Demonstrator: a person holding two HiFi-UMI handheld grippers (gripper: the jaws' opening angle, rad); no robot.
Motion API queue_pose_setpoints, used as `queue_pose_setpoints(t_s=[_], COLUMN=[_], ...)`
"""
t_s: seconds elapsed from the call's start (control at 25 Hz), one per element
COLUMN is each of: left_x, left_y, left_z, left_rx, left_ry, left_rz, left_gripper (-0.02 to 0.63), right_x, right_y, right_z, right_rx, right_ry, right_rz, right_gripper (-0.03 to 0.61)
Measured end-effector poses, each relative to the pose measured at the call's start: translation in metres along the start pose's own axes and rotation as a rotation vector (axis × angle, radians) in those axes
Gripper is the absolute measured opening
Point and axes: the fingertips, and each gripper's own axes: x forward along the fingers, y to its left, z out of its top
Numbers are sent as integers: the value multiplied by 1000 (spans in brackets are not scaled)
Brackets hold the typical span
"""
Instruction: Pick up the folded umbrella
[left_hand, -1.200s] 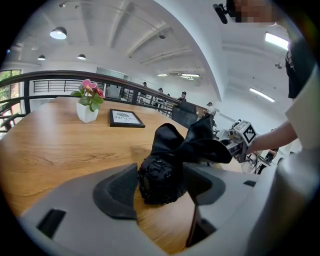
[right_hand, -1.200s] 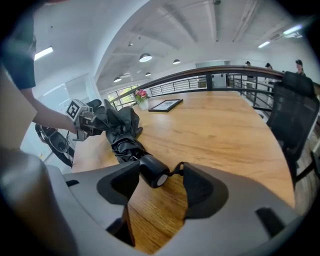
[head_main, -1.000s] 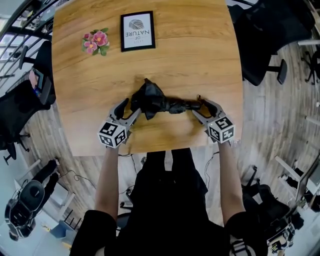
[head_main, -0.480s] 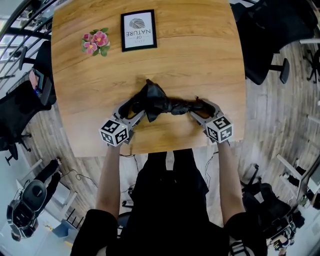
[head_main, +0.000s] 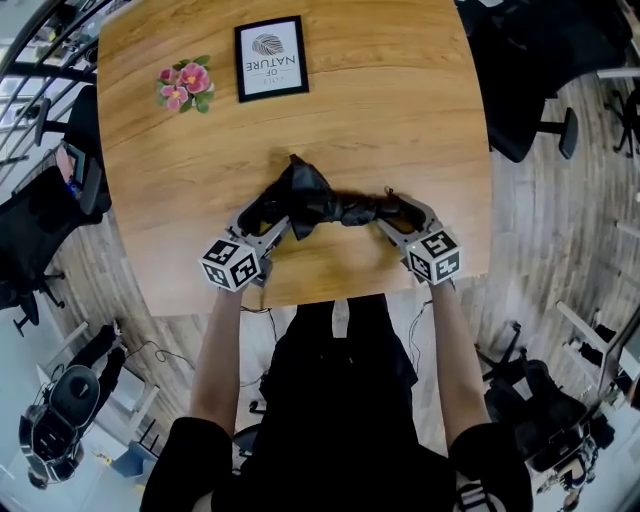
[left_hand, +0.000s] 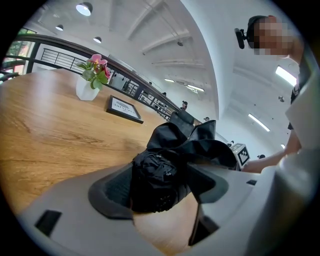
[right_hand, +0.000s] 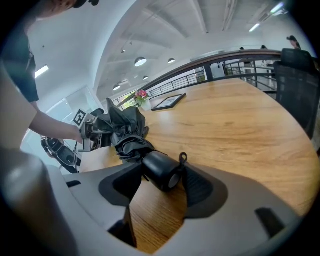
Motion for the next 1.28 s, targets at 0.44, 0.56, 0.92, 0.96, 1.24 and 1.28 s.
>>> queue_pose_setpoints(t_s=[0.44, 0.56, 0.92, 0.96, 1.24, 1.28], left_x=[-1, -4, -23, -25, -41, -42], left_y=[-3, -4, -6, -6, -16, -18], left_z=[7, 12, 34, 38, 80, 87], left_rx=[2, -2, -19, -21, 3, 8], left_ry=[-20, -24, -68, -76, -170, -182], left_rz=[-23, -37, -59, -61, -82, -88], left_gripper=[336, 336, 336, 336, 336, 336], right_x=[-1, -3, -15, -16, -31, -33], right_y=[2, 5, 22, 24, 33, 34], right_z=[1, 2, 34, 40, 83, 88], right_rx=[24, 24, 23, 17, -11, -14], right_ry=[0, 2, -64, -75, -151, -162], right_rz=[-26, -41, -71, -75, -100, -105], right_gripper=[252, 252, 253, 255, 256, 256])
